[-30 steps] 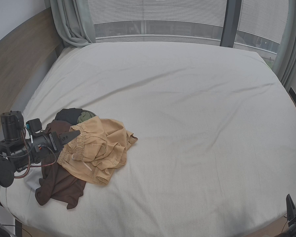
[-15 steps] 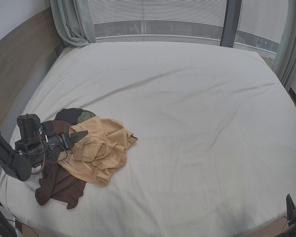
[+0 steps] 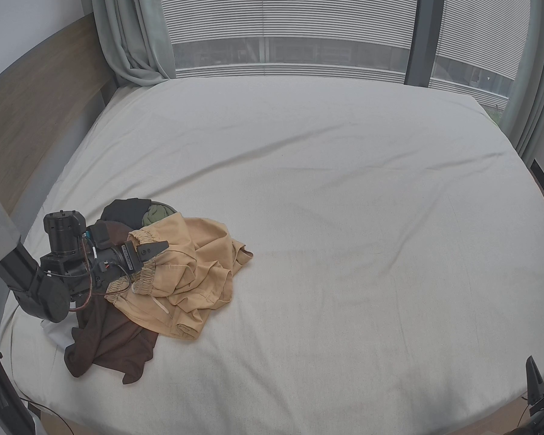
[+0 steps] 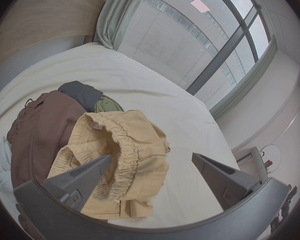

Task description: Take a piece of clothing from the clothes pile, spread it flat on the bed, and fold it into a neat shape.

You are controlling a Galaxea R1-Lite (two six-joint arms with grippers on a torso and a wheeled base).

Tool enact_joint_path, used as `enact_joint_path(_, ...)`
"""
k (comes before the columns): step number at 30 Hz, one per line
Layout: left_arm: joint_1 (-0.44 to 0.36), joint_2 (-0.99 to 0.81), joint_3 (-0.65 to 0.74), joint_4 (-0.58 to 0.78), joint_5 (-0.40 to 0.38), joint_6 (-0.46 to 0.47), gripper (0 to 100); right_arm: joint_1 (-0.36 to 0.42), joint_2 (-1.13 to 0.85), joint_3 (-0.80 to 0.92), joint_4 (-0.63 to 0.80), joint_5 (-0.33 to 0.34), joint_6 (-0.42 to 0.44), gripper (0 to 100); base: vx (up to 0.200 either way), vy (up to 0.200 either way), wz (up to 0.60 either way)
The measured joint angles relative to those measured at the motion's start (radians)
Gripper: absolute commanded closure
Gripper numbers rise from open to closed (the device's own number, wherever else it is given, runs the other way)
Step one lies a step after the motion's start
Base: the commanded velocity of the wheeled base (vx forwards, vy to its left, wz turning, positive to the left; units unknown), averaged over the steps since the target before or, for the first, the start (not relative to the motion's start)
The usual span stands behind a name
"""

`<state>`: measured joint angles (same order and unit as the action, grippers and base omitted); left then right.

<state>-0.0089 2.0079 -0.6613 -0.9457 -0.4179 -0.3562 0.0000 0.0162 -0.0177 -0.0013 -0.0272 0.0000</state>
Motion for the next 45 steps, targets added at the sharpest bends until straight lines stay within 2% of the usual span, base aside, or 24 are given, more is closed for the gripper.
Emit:
enact_joint_path(5, 0.004, 0.035, -0.035, 0.001, -0.009, 0.0, 0, 0.0, 0.0, 0.0, 0.0, 0.0, 0.0, 0, 0.0, 0.0, 0.0)
enact_joint_path(17, 0.0, 0.091, -0.069, -0.002, -0.092, 0.001, 0, 0.0, 0.0, 0.0, 0.0, 0.0, 0.001, 0, 0.0, 0.0, 0.0)
enact_joint_path(31, -0.004, 0.136, -0.103, -0.006, -0.108, 0.002, 0, 0.0, 0.0, 0.0, 0.0, 0.0, 0.002, 0, 0.0, 0.0, 0.0)
enact_joint_path(32, -0.004, 0.137, -0.103, -0.006, -0.108, 0.002, 100, 0.0, 0.0, 0.0, 0.0, 0.0, 0.002, 0, 0.0, 0.0, 0.0)
enact_joint_path(42, 0.002, 0.153, -0.095, -0.008, -0.11, 0.011, 100, 0.0, 0.0, 0.0, 0.0, 0.0, 0.002, 0, 0.0, 0.0, 0.0)
enact_joint_path(45, 0.002, 0.151, -0.087, -0.012, -0.139, 0.008, 100, 0.0, 0.0, 0.0, 0.0, 0.0, 0.002, 0, 0.0, 0.0, 0.0)
